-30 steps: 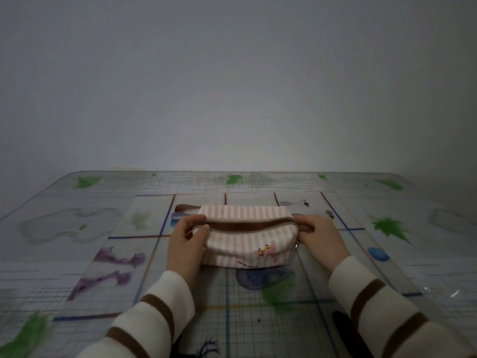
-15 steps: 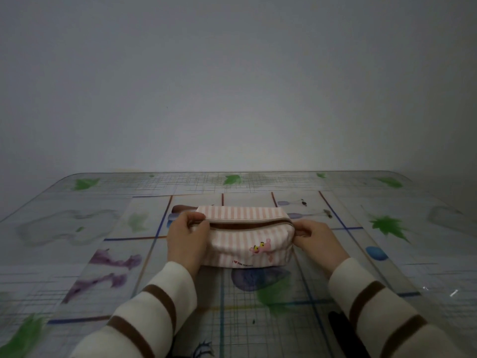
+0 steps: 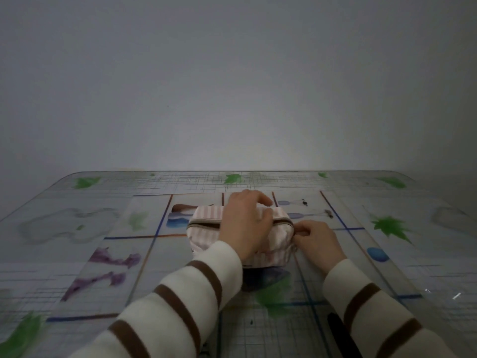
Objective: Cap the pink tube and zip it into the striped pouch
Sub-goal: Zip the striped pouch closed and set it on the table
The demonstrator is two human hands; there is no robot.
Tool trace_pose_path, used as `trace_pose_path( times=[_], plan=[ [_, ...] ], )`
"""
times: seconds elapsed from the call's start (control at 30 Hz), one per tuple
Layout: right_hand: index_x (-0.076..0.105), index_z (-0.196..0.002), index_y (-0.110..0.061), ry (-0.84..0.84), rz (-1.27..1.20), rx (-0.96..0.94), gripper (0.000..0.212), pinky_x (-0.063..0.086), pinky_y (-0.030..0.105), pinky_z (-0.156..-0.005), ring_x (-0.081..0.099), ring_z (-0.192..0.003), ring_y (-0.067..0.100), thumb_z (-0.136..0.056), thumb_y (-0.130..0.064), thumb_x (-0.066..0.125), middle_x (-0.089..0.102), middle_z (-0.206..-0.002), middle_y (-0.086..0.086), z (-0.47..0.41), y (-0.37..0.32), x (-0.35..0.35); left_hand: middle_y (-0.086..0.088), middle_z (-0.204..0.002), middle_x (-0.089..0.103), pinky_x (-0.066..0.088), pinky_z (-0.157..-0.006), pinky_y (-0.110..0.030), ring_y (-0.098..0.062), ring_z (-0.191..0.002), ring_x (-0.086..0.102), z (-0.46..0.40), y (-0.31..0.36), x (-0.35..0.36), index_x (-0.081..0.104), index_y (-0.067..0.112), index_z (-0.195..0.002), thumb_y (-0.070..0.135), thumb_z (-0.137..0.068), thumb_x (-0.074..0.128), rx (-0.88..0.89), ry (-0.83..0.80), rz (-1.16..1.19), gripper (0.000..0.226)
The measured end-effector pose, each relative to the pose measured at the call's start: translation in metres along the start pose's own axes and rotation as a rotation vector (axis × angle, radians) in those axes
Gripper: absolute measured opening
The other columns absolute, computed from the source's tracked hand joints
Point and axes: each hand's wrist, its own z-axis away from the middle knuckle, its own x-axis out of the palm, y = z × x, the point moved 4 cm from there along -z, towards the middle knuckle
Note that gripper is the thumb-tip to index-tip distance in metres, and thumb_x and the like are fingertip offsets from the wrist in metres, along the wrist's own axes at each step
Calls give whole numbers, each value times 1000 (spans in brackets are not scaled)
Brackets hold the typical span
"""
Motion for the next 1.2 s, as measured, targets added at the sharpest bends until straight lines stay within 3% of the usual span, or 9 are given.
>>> trace_pose_path(
  times=[0.13,0.23,0.3,0.43,0.7,0.9,1.07,1.2],
  plan=[
    [71,-94,-15,-16,-80,19,22,40,23,-70,60,-83,13,-79,-4,59,65,-82,-2,-1,5,-1,4,-105,65,39,-81,-17,-7,-96,52,-1,13,24,65,24,-97,24,-84,61,27,-181,45,13],
    [70,-81,-23,-10,-187,2,22,41,17,-60,60,-70,4,-80,-3,60,65,-71,-9,0,9,-2,1,-107,66,44,-85,-19,-10,-99,57,0,16,36,66,22,-101,21,-82,63,49,-247,48,19],
    [70,-76,-24,11,-266,1,23,40,9,-52,58,-59,-5,-79,-2,62,65,-66,-10,1,12,-4,-2,-106,67,48,-92,-28,-15,-101,58,-1,17,41,66,21,-103,21,-82,62,71,-282,11,21],
    [72,-85,-18,50,-345,39,15,40,13,-58,60,-69,2,-80,-6,65,69,-76,-6,1,17,-8,-1,-106,67,46,-92,-36,-19,-103,52,-3,19,48,64,21,-106,22,-84,59,140,-285,-136,22],
    [64,-80,-13,186,-491,38,6,44,23,-60,62,-70,16,-78,-9,68,68,-77,7,0,17,-13,-9,-115,56,40,-91,-41,-29,-110,44,-11,29,66,60,17,-110,25,-85,57,209,-313,-442,26],
    [66,-74,-17,230,-435,-120,7,47,16,-60,64,-66,4,-78,-11,69,69,-71,-2,5,10,-18,-11,-108,58,41,-88,-42,-31,-104,46,-17,31,70,61,13,-101,25,-87,54,202,-312,-465,20],
    [66,-83,-15,189,-555,-195,16,50,11,-61,65,-70,1,-81,1,62,70,-81,2,7,8,-17,-9,-103,60,42,-85,-40,-29,-100,48,-17,29,67,64,14,-96,25,-86,57,191,-278,-356,17],
    [60,-98,-25,52,-632,-155,45,51,18,-69,62,-95,8,-78,13,50,64,-104,-3,6,19,-4,-7,-102,62,46,-85,-38,-26,-99,49,-16,28,63,66,16,-93,21,-84,58,146,-258,-303,13]
  ],
)
